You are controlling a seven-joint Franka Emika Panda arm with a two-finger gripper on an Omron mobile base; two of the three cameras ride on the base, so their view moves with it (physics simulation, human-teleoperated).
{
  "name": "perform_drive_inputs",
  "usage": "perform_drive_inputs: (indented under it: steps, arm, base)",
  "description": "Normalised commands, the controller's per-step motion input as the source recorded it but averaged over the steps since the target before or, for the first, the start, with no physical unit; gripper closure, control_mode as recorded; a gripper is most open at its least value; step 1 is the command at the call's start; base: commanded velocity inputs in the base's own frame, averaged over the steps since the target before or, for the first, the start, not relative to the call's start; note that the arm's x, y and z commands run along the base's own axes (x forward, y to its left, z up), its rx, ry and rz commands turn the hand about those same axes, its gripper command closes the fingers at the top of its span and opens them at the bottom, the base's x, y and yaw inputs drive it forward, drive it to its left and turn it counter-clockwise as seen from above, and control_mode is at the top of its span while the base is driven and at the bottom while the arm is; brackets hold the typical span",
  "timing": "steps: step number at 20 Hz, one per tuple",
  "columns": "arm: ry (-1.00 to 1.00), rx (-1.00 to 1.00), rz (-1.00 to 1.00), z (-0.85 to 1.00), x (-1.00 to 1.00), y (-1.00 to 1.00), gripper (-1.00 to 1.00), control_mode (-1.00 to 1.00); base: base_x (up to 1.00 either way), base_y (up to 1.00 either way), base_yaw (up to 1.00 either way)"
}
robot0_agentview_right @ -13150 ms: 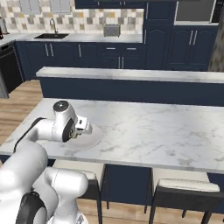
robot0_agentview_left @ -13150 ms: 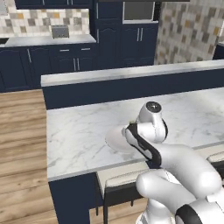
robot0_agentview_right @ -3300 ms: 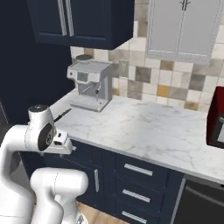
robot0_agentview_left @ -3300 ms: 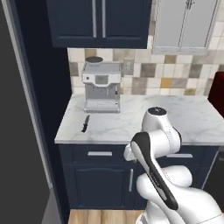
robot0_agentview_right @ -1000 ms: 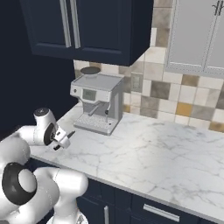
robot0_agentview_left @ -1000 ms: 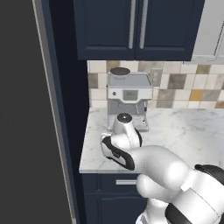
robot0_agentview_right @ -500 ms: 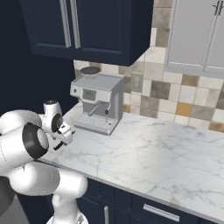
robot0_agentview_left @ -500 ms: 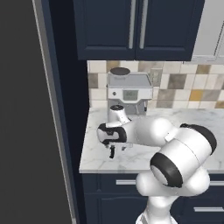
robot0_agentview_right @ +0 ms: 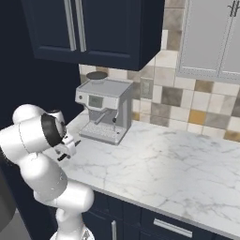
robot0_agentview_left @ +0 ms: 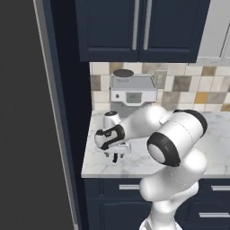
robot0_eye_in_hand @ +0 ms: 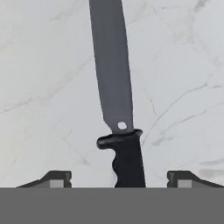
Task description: Retrieve the butter from the fridge and place it on a plate on the dining table. Then retrieve the butter knife by the fridge and place it near the plate.
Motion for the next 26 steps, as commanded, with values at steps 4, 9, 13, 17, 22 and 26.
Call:
perform_drive_inputs:
  steps: [4,9,13,17,22,26]
  arm:
    - [0.01,0.00,0.00,-0.33,0.00,0.00,-1.00,-1.00]
    - [0.00,0.00,0.00,-0.35,-0.05,0.00,1.00,-1.00]
    - [0.00,0.01,0.00,-0.32,-0.05,0.00,1.00,-1.00]
    - [0.00,0.00,0.00,-0.18,-0.02,-0.07,1.00,-1.00]
    - [-0.04,0.00,0.00,-0.11,-0.06,-0.53,1.00,-1.00]
    - [0.00,0.02,0.02,0.54,-0.12,-0.26,1.00,-1.00]
  base:
    - [0.00,0.00,0.00]
    - [0.00,0.00,0.00]
    - [0.00,0.00,0.00]
    - [0.00,0.00,0.00]
    - [0.00,0.00,0.00]
    - [0.00,0.00,0.00]
